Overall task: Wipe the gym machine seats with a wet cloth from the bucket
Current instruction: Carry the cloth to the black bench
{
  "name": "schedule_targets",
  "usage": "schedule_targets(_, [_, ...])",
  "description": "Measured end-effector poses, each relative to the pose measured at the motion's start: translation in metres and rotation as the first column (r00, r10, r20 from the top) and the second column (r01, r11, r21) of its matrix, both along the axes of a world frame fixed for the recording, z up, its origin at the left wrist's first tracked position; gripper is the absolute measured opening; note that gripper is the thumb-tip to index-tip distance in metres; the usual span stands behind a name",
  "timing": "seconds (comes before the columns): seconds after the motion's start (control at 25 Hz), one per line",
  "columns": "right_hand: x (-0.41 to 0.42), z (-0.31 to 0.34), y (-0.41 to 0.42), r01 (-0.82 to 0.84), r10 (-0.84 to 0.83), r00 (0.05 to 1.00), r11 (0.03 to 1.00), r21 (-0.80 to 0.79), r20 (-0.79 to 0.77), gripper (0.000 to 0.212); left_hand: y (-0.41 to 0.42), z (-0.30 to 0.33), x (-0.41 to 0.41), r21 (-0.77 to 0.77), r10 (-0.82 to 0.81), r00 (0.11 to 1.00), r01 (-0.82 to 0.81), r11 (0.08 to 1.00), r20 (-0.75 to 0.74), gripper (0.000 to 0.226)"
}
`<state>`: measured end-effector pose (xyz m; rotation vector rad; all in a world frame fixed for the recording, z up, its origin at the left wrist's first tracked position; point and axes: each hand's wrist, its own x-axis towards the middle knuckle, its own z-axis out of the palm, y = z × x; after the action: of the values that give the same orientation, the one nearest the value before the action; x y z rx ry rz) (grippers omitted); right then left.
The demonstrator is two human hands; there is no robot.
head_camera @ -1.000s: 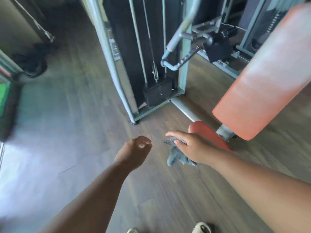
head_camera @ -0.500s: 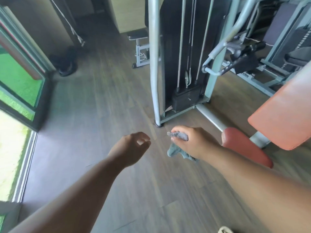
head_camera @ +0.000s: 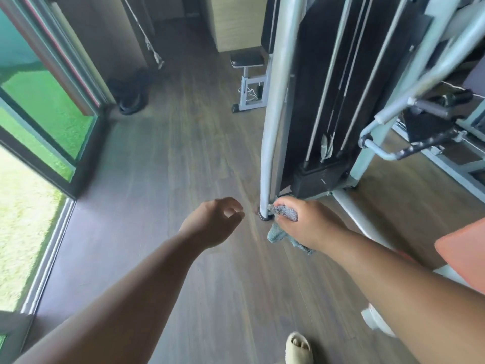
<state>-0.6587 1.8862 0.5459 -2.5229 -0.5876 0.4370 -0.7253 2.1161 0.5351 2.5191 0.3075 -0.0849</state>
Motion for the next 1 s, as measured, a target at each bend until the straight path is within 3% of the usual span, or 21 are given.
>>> schedule_targets(0.28, [0.126,0.013,0.115,-0.209,0.209,0.977,0.978,-0.010,0.034,0.026,0.086,0.011,0.084,0.038,0.173,0.985,-0.174,0.984,0.026,0.018])
schedule_targets(0.48, [0.202,0.006,0.238,-0.312,0.314,0.948,0.949,-0.039,0.045,0.030,0.216,0.006,0.134,0.095,0.224,0.975,-0.223,0.970,-0.004,0.020])
schedule_targets(0.72, [0.302,0.005,0.387,-0.195,0.195,0.980,0.981,-0.010,0.026,0.034,0.381,0.019,0.240,0.113,0.171,0.981,-0.160,0.981,-0.092,0.024])
schedule_targets(1.0, [0.441,0.016,0.482,-0.104,0.104,0.995,0.994,0.034,-0.002,0.023,0.468,0.029,0.408,0.079,0.062,0.992,-0.053,0.995,-0.113,0.023])
